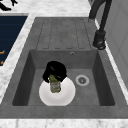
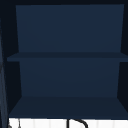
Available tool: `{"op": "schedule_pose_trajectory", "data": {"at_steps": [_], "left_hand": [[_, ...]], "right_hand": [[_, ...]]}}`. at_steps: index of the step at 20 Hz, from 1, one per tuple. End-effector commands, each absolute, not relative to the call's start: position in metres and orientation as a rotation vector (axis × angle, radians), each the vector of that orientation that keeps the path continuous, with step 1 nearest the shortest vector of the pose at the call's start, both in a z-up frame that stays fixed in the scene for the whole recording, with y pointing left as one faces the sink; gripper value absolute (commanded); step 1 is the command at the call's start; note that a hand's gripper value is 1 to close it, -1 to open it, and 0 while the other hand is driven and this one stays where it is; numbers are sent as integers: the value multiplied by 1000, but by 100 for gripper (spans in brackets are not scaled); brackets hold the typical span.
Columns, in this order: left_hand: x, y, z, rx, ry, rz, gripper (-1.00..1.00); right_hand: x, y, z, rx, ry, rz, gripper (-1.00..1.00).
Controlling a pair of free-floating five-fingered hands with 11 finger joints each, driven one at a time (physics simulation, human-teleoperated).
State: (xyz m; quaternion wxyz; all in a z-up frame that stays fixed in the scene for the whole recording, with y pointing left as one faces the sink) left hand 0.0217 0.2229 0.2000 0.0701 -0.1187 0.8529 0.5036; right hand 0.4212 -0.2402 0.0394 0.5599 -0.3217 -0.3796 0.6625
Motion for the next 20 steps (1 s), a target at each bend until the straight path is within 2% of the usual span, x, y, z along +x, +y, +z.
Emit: {"op": "schedule_pose_trajectory", "data": {"at_steps": [1,2,3,7,13,15,20], "left_hand": [[22,223,200,-357,2566,1515,0],[22,223,200,-357,2566,1515,0],[22,223,200,-357,2566,1515,0],[22,223,200,-357,2566,1515,0],[22,223,200,-357,2566,1515,0],[22,223,200,-357,2566,1515,0],[22,223,200,-357,2566,1515,0]], "right_hand": [[414,-240,30,-864,-962,1522,100],[407,-240,30,-867,-950,1517,100],[404,-240,30,-869,-950,1514,-100],[401,-239,33,-816,-940,1531,-100],[405,-234,37,-900,-874,1412,-100],[396,-235,38,-915,-931,1501,-100],[395,-252,74,-950,-952,1493,-100]]}}
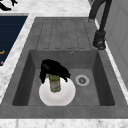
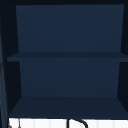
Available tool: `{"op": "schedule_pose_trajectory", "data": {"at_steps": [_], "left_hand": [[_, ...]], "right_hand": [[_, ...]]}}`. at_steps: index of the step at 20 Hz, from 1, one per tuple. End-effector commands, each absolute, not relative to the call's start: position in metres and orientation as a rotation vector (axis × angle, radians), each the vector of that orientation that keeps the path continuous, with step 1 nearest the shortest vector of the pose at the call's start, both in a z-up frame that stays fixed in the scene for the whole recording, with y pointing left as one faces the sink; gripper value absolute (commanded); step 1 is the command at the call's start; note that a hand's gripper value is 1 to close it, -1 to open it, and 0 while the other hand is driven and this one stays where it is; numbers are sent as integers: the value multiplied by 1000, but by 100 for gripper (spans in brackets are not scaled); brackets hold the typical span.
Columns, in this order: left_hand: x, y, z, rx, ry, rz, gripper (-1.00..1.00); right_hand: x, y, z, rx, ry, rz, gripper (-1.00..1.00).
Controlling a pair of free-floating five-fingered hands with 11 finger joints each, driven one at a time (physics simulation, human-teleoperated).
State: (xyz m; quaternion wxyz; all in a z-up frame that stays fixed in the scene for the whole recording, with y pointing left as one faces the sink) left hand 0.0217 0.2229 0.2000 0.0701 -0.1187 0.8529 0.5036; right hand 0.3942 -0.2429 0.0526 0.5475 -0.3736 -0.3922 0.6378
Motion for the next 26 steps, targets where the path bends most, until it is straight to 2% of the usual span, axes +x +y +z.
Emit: {"op": "schedule_pose_trajectory", "data": {"at_steps": [1,12,17,19,26], "left_hand": [[22,223,200,-357,2566,1515,0],[22,223,200,-357,2566,1515,0],[22,223,200,-357,2566,1515,0],[22,223,200,-357,2566,1515,0],[22,223,200,-357,2566,1515,0]], "right_hand": [[394,-255,81,-945,-951,1500,-100],[388,-280,127,-902,-954,1516,-100],[392,-284,128,-943,-971,1501,-100],[388,-289,134,-1016,-1004,1493,-100],[400,-282,156,-1046,-1076,1455,-100]]}}
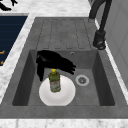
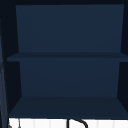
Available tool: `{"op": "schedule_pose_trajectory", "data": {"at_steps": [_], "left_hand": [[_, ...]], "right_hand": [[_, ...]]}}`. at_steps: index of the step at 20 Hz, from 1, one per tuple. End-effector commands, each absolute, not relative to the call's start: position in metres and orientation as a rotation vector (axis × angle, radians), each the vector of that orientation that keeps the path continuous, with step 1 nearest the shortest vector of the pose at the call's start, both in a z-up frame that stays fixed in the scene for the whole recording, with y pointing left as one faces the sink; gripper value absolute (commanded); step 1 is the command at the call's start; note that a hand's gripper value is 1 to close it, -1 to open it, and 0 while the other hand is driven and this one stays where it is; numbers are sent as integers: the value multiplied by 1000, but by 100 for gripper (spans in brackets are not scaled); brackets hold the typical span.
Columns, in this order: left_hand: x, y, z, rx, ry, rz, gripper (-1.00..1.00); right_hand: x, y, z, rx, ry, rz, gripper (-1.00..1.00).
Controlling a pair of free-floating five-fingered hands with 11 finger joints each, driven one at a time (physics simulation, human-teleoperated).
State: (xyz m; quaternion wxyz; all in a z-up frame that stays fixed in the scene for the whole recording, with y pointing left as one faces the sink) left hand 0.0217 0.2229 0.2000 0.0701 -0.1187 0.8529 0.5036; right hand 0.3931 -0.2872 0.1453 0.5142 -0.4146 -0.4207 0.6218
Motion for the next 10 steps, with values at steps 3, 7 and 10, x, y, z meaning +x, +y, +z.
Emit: {"op": "schedule_pose_trajectory", "data": {"at_steps": [3,7,10], "left_hand": [[22,223,200,-357,2566,1515,0],[22,223,200,-357,2566,1515,0],[22,223,200,-357,2566,1515,0]], "right_hand": [[406,-272,164,-1042,-1103,1434,-100],[415,-269,165,-960,-1167,1419,-100],[421,-268,166,-904,-1232,1399,-100]]}}
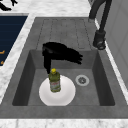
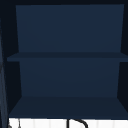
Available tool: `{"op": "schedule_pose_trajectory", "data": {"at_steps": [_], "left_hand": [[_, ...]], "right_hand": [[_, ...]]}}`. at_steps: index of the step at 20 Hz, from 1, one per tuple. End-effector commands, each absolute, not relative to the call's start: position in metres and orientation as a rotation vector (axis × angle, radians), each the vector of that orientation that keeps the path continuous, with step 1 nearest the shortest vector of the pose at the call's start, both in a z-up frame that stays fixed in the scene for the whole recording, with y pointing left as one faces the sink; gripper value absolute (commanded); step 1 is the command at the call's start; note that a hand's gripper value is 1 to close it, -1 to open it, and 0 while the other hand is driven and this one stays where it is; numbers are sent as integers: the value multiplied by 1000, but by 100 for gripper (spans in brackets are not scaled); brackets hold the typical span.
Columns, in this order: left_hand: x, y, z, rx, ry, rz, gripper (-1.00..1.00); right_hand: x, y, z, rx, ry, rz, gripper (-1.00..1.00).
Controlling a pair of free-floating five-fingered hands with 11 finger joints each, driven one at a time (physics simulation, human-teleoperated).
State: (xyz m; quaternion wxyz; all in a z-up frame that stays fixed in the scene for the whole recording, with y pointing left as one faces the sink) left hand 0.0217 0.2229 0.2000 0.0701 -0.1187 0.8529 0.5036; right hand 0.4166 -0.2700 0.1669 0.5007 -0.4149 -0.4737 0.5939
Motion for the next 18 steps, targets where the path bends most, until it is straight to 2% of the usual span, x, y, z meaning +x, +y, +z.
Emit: {"op": "schedule_pose_trajectory", "data": {"at_steps": [1,7,16,18], "left_hand": [[22,223,200,-357,2566,1515,0],[22,223,200,-357,2566,1515,0],[22,223,200,-357,2566,1515,0],[22,223,200,-357,2566,1515,0]], "right_hand": [[423,-267,167,-877,-1246,1398,-100],[436,-264,168,-760,-1345,1394,-100],[447,-258,160,-726,-1548,1386,-100],[445,-255,157,-720,-1509,1403,-100]]}}
